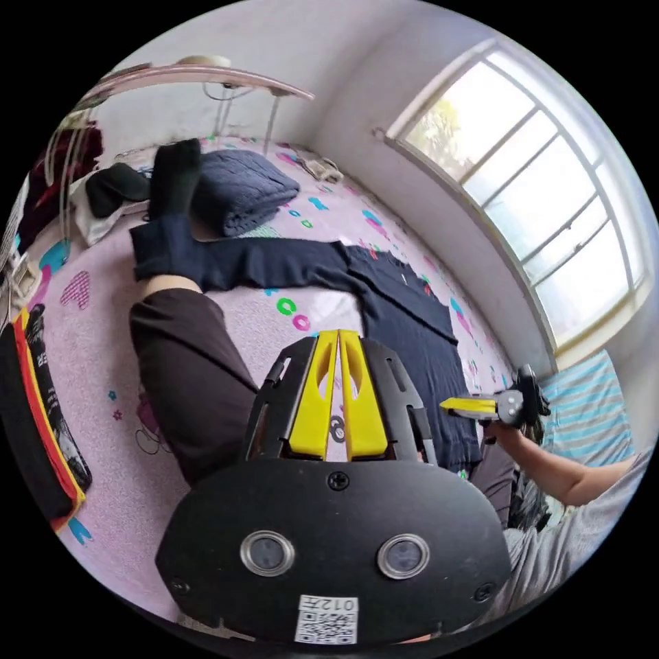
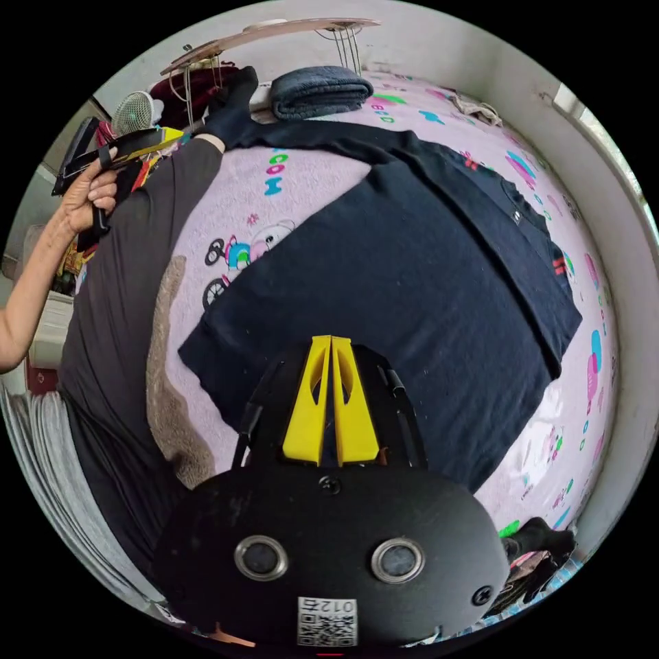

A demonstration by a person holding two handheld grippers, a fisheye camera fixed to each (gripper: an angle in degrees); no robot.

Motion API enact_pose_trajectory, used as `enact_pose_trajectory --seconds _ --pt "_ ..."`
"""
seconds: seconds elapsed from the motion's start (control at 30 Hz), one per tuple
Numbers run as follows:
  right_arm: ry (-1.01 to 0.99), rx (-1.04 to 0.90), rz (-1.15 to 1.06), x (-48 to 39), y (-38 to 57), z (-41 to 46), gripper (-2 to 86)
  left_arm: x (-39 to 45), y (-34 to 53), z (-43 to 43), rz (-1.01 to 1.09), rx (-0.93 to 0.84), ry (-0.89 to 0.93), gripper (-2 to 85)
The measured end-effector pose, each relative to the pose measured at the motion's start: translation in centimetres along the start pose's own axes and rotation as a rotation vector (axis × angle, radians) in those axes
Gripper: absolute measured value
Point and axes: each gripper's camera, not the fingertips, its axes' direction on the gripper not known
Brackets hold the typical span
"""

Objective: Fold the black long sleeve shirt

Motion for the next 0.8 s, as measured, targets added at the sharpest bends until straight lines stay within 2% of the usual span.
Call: enact_pose_trajectory --seconds 0.03,0.1,0.17,0.23,0.33,0.43,0.57,0.8 --pt "-0.012 0.014 -0.011 -1.0 -1.3 0.8 -0.8 -3.0 -0.6 -1.8 -0.127 0.077 -0.052 2.2" --pt "-0.05 0.067 -0.057 -5.1 -6.3 4.2 -0.8 -7.0 -1.4 -4.0 -0.252 0.178 -0.129 3.1" --pt "-0.072 0.105 -0.09 -8.1 -10.1 6.6 -0.8 -10.7 -2.3 -4.9 -0.366 0.195 -0.172 4.3" --pt "-0.1 0.142 -0.123 -11.0 -13.7 8.8 -0.8 -15.1 -3.3 -4.6 -0.463 0.168 -0.118 6.0" --pt "-0.136 0.176 -0.17 -15.3 -19.0 12.0 -0.8 -18.8 -4.3 -3.5 -0.503 0.105 0.005 6.9" --pt "-0.153 0.211 -0.224 -19.0 -22.6 14.6 -0.6 -20.6 -4.8 -2.9 -0.506 0.037 0.027 5.4" --pt "-0.118 0.262 -0.282 -22.7 -26.8 17.0 0.7 -20.2 -5.1 -5.7 -0.452 0.111 0.047 2.7" --pt "0.012 0.419 -0.332 -24.9 -34.3 17.1 11.8 -13.5 -7.2 -10.4 -0.194 0.133 0.182 1.5"
